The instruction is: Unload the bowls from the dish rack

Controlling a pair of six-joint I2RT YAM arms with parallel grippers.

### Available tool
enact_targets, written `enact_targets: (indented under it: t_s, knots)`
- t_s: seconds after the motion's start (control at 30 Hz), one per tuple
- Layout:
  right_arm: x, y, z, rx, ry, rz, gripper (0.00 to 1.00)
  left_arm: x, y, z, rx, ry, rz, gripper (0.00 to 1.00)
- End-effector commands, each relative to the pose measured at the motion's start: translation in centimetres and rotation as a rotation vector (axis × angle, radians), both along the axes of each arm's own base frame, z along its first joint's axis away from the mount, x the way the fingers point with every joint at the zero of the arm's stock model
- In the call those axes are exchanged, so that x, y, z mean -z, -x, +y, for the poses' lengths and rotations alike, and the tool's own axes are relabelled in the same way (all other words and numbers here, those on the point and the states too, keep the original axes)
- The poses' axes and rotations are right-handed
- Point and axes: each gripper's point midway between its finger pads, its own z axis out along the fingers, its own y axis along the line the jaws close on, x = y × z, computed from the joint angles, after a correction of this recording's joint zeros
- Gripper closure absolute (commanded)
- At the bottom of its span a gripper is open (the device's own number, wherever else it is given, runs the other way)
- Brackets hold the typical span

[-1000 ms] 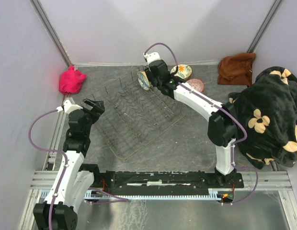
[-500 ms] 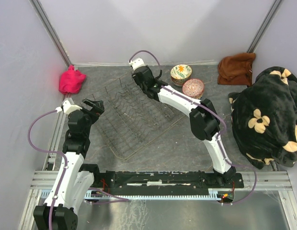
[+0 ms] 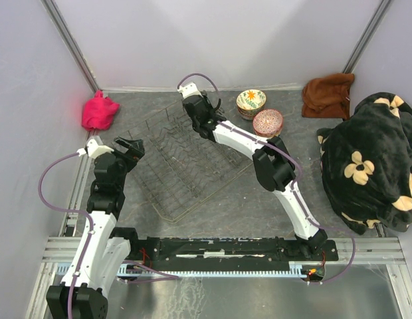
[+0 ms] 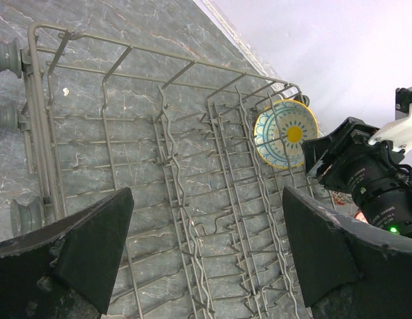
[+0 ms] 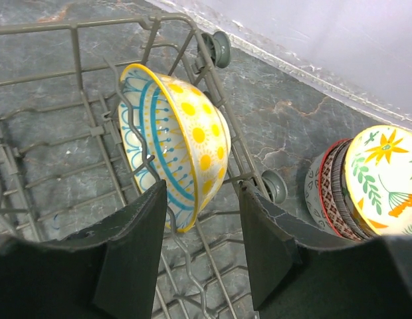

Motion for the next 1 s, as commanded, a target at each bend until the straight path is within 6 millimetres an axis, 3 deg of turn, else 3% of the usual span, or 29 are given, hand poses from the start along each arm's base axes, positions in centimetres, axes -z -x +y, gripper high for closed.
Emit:
enact_targets:
  t_s: [0.0,0.3,0.6,0.7,0.77,0.97]
  knots:
    - [-2.8,-1.2,0.2,0.068,-0.018,-0.12,0.45,-2.4,-0.2,0.0,0.011,-0.038,-0.057,0.01]
    - [-1.7,-2.0,0.4,0.138,0.06,-0.194,0.49,-2.3,-0.3,0.1,0.006,-0.04,-0.055,0.01]
    - [-1.5,-2.3,0.3,0.192,0.1,-0.24,0.58,-2.4,-0.4,0.3,0.001,-0.045,-0.057,0.01]
    - [-2.0,-2.3,0.3,0.202,0.101,-0.257,0.65,-2.3,-0.3,0.3,0.001,-0.045,-0.055,0.01]
    - [-0.7,-2.4,0.3,0.203,0.125,-0.248,0.69,-2.3,-0.4,0.3,-0.002,-0.045,-0.054,0.01]
    - [-0.5,-2.4,0.1,0.221,0.158,-0.261,0.81,-2.3,-0.3,0.4,-0.005,-0.047,-0.056,0.01]
